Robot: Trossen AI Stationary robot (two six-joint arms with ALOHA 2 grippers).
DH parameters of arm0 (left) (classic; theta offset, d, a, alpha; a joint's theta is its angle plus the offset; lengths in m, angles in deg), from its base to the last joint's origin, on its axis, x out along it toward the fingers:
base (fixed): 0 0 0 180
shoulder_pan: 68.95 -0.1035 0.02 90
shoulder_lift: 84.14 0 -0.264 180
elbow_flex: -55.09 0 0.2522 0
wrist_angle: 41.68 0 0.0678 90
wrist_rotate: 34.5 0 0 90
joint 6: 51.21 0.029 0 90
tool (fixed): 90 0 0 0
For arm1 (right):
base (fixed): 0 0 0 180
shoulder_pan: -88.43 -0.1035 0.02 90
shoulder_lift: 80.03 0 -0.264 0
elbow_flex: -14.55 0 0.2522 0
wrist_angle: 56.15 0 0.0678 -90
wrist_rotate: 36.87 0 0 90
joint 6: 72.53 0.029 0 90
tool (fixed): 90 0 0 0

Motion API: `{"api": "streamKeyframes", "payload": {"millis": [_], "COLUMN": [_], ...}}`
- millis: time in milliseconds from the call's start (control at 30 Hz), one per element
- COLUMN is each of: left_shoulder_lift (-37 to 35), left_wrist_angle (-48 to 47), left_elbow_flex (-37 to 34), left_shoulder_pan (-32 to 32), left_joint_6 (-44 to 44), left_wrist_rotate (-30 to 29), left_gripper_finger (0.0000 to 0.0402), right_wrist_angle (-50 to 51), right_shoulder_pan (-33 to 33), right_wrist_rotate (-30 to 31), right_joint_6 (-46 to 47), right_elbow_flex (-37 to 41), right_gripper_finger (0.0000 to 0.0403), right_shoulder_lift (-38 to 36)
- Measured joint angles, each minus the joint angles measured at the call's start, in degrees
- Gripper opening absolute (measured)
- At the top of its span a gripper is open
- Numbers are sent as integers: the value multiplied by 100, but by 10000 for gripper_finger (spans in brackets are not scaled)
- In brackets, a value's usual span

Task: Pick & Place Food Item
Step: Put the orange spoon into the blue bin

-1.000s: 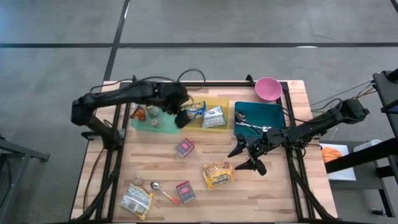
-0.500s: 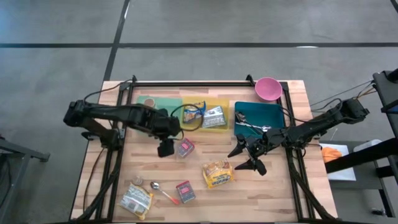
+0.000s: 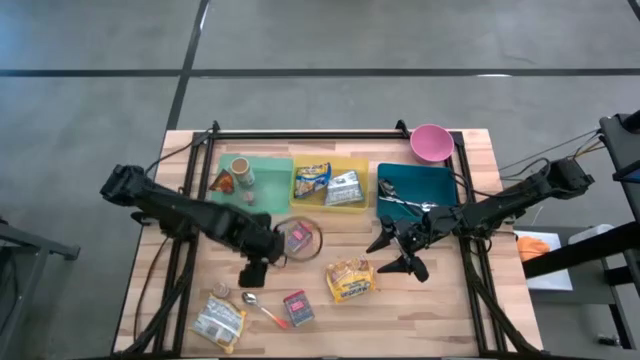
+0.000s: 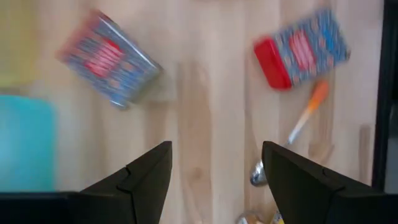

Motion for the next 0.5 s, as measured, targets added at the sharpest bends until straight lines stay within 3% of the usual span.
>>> {"api": "streamKeyframes", "payload": {"millis": [233,500], "left_shoulder_lift": [0,0], "left_wrist_angle": [1082,2321], "left_elbow_flex": [-1240,-2011], "left_shoulder_pan": [810,1506], "left_joint_6": [-61,-281], "left_wrist_rotate": [65,-40], "left_gripper_finger": [253,253], "right_wrist_angle": [1,0], "right_shoulder_pan": [-1,0], "right_wrist_rotate": [-1,0], "right_joint_6": [0,0], "right_elbow_flex": [0,0], "right_gripper_finger": [297,297], "right_shoulder_lift": [0,0]}}
